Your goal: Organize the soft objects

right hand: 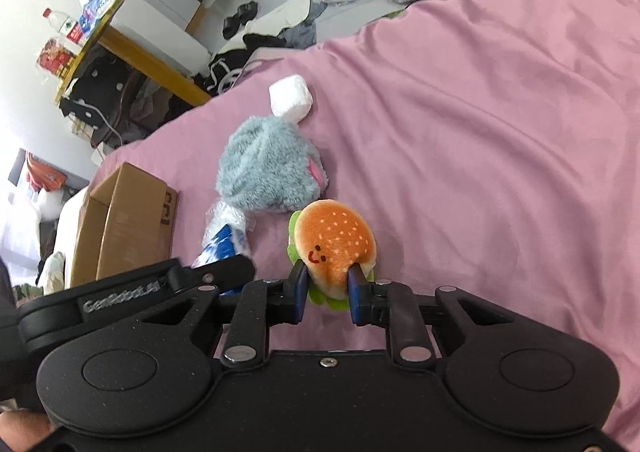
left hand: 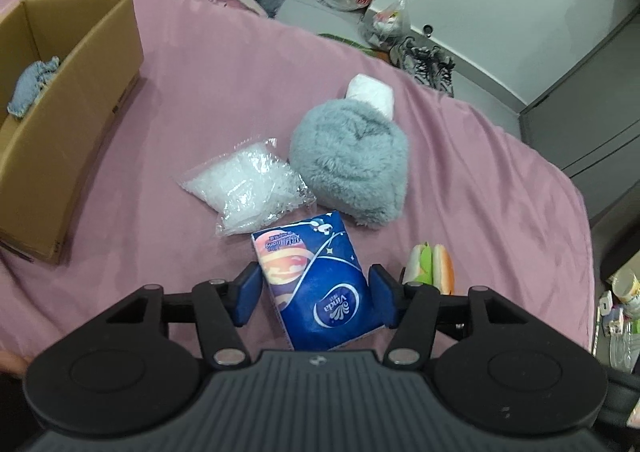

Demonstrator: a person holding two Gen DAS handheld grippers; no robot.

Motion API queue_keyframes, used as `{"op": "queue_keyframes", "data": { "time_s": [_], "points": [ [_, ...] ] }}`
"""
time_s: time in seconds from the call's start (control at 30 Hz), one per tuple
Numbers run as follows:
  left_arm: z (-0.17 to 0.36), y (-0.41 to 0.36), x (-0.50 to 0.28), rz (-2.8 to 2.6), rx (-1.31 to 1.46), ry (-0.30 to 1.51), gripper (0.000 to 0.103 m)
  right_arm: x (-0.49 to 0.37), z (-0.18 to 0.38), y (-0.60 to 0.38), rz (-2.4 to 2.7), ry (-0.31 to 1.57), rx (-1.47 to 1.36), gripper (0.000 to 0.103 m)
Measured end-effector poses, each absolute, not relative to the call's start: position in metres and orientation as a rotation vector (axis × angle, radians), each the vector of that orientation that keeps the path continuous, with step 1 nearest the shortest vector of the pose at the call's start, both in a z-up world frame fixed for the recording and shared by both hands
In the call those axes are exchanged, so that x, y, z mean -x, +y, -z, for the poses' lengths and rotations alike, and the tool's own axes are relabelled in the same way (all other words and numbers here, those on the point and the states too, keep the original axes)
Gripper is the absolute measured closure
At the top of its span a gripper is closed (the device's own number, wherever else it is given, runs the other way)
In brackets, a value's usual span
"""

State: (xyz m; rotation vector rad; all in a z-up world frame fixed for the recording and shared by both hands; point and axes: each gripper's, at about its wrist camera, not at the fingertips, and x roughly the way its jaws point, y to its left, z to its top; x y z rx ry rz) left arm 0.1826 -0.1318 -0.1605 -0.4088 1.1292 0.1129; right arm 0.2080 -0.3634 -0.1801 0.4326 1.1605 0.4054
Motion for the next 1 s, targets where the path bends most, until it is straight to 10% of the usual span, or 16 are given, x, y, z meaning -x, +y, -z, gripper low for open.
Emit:
{"op": "queue_keyframes", "data": {
  "time_s": [1.0],
  "points": [
    [0.068, -0.082, -0.123, -0.057, 0.384, 0.948, 0.046, -0.165, 0.095, -0.343, -0.370, 0.944, -0.410, 0.082]
  ]
}}
